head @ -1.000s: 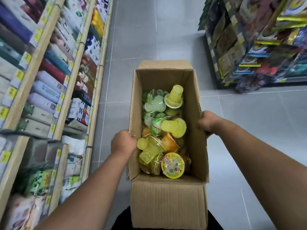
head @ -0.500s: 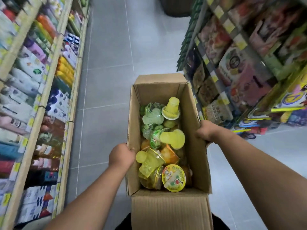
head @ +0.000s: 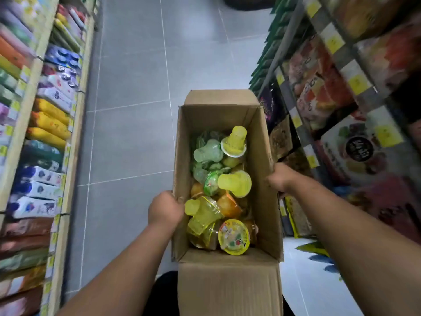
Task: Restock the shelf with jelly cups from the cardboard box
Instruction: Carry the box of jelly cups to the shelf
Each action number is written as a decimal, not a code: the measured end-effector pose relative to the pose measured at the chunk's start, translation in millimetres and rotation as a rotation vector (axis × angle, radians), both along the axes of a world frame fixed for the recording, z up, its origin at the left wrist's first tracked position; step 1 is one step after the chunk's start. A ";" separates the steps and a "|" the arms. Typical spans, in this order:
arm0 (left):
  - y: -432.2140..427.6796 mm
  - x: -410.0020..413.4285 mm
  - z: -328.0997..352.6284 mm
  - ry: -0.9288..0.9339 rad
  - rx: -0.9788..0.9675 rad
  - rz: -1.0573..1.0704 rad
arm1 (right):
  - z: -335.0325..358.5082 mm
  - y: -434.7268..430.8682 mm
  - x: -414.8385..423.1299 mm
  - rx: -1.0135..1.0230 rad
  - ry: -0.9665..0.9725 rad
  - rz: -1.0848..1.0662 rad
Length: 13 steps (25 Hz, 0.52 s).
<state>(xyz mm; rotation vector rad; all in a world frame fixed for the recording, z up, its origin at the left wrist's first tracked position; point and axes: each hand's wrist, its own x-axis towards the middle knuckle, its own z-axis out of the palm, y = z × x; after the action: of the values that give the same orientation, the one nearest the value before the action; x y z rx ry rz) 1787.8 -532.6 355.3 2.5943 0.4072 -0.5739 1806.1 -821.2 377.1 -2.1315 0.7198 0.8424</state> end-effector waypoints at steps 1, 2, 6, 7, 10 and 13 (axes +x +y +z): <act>-13.0 25.5 -15.3 0.020 -0.016 0.021 | -13.8 -12.1 29.6 -0.022 0.010 0.010; -25.8 54.0 -33.3 0.036 -0.028 0.037 | -30.4 -24.2 60.7 -0.039 0.015 0.016; -57.3 142.2 -120.6 0.086 -0.050 0.090 | -113.6 -56.5 166.8 -0.069 0.035 0.028; -63.3 158.8 -145.5 0.107 -0.056 0.100 | -139.6 -61.8 185.4 -0.067 0.052 0.023; -82.5 205.4 -223.6 0.160 -0.070 0.105 | -219.4 -78.3 230.8 -0.103 0.110 -0.016; -92.3 243.4 -275.6 0.162 -0.047 0.106 | -270.1 -79.1 268.7 -0.098 0.114 0.000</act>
<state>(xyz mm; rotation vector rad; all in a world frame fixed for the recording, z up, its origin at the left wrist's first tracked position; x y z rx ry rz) 2031.2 -624.9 79.7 2.4730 0.5726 -0.7494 2074.7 -900.3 107.1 -2.1833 0.8345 0.9523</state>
